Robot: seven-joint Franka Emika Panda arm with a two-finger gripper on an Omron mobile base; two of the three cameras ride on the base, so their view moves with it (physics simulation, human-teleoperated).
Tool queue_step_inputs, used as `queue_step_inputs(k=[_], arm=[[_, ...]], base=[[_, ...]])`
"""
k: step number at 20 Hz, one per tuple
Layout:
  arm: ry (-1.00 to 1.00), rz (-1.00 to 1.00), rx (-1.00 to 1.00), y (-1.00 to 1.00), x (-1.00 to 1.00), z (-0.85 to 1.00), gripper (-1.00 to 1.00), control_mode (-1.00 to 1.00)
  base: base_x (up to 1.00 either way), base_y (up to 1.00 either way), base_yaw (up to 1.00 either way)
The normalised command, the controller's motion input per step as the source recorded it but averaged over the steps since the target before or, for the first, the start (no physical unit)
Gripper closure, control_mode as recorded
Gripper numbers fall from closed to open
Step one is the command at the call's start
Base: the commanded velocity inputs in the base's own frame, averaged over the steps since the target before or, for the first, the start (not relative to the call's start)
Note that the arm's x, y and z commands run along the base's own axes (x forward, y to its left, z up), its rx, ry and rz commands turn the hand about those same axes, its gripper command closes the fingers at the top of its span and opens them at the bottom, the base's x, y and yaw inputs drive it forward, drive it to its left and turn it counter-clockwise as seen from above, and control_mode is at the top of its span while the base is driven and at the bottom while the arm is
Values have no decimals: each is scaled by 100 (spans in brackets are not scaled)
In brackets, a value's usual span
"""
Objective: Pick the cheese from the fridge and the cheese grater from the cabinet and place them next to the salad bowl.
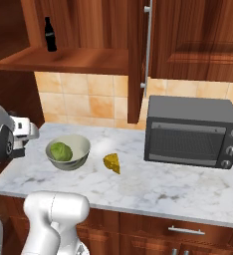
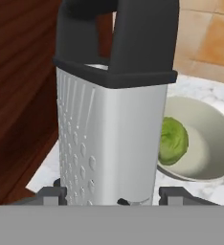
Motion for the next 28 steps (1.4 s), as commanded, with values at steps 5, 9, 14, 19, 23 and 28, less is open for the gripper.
queue_step_inputs(k=[5, 9, 14, 19, 23, 28], arm=[[-11, -10, 11, 18, 28, -34, 100, -100], [-12, -3, 15, 27, 19, -45, 100, -100], [-11, 0, 9, 19, 8, -35, 100, -100], [-1, -6, -6, 5, 1, -6, 100, -100], [4, -11, -16, 0, 0, -5, 100, -100], [0, -8, -4, 0, 0, -31, 100, -100]], base=[[0, 0, 0], [0, 0, 0], [0, 0, 0], [0, 0, 0], [0, 0, 0], [0, 0, 0]])
